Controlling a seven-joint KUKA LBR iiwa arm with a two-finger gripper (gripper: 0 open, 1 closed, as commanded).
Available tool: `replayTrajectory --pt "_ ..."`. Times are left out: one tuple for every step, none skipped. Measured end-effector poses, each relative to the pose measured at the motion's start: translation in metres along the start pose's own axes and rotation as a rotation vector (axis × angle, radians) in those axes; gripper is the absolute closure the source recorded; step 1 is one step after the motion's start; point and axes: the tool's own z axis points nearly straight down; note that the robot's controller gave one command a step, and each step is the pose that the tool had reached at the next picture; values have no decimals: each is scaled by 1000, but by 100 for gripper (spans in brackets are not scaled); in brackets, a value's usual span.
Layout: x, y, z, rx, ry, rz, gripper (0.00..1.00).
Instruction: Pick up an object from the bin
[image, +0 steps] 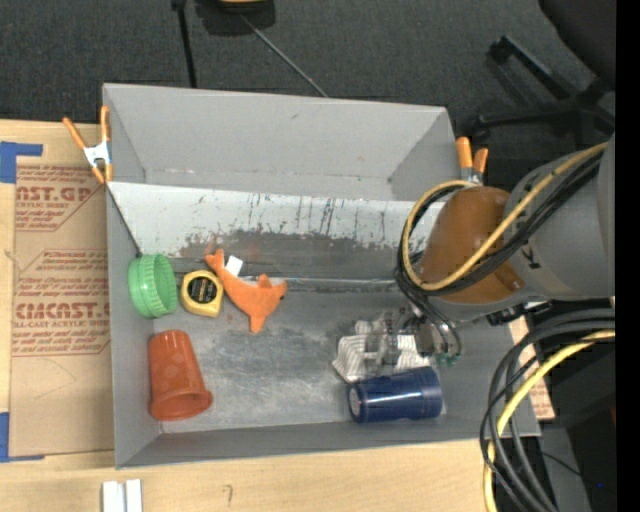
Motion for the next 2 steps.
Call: replayTrajectory --pt "-3 -2 -39 -1 16 -2 100" --pt "8 -10 -201 1 4 -39 100"
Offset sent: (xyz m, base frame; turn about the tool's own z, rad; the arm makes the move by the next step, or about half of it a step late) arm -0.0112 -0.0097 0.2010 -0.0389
